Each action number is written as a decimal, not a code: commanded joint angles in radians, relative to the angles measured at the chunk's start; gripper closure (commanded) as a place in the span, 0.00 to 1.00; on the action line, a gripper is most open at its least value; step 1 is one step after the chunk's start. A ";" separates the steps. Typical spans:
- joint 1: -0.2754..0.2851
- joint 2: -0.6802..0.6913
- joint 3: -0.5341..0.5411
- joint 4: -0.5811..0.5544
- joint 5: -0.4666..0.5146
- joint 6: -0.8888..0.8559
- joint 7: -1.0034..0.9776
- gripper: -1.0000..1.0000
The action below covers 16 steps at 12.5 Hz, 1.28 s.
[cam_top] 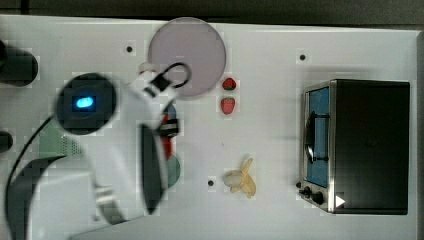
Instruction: Pick Ketchup from the table and place it in strainer.
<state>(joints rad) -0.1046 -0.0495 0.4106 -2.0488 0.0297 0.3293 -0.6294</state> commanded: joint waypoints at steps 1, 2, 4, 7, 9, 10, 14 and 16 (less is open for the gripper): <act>0.047 0.037 0.118 -0.022 0.008 0.042 0.269 0.38; 0.049 0.055 0.158 -0.024 0.008 0.078 0.317 0.38; 0.056 0.111 0.230 -0.029 0.008 0.174 0.411 0.38; 0.071 0.236 0.308 -0.040 0.007 0.344 0.529 0.38; 0.093 0.321 0.327 -0.054 0.001 0.473 0.607 0.38; 0.107 0.360 0.326 -0.060 -0.018 0.532 0.651 0.38; 0.123 0.457 0.322 -0.082 -0.097 0.635 0.742 0.02; 0.121 0.442 0.324 -0.077 -0.096 0.633 0.743 0.00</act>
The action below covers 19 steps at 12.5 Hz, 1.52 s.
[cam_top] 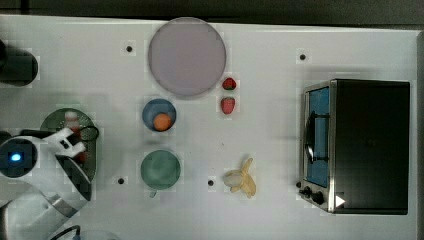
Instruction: Pick Ketchup from the table and place it in strainer.
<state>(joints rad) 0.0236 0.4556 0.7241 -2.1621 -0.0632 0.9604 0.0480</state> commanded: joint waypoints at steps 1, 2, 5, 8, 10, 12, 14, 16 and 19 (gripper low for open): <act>-0.015 -0.084 0.010 0.039 0.002 0.002 0.068 0.00; -0.030 -0.113 0.009 0.044 0.006 0.001 0.072 0.00; -0.105 -0.224 0.000 0.051 0.025 -0.007 0.074 0.00; -0.195 -0.353 -0.054 0.076 0.026 -0.104 0.074 0.00; -0.241 -0.424 -0.126 0.117 0.026 -0.259 0.074 0.00; -0.268 -0.477 -0.212 0.178 0.026 -0.429 0.060 0.00; -0.274 -0.512 -0.301 0.253 0.027 -0.588 0.029 0.00; -0.274 -0.529 -0.380 0.328 0.032 -0.726 0.028 0.00; -0.274 -0.534 -0.451 0.415 0.069 -0.880 0.022 0.00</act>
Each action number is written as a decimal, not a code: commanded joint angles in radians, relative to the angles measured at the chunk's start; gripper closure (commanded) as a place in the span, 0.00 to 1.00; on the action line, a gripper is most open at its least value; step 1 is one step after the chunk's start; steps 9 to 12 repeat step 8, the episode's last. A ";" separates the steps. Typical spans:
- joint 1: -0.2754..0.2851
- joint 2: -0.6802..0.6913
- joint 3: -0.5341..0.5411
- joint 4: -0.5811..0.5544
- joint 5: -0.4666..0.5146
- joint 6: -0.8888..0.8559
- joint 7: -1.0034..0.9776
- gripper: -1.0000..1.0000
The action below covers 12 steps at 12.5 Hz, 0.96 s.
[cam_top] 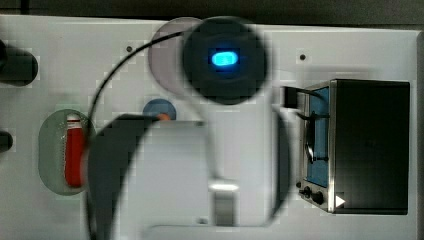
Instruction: Pick Ketchup from the table and place it in strainer.
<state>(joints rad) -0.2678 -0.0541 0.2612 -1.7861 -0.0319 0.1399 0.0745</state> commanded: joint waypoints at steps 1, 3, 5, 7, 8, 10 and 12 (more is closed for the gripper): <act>0.018 -0.029 -0.006 0.059 0.038 -0.101 -0.007 0.00; 0.018 -0.029 -0.026 0.070 0.038 -0.115 -0.007 0.00; 0.018 -0.025 -0.043 0.064 0.040 -0.109 -0.007 0.00; 0.018 -0.025 -0.052 0.064 0.040 -0.098 -0.007 0.00; 0.018 -0.025 -0.051 0.064 0.040 -0.098 -0.007 0.00; 0.018 -0.025 -0.051 0.064 0.040 -0.098 -0.007 0.00; 0.018 -0.025 -0.051 0.064 0.040 -0.098 -0.007 0.00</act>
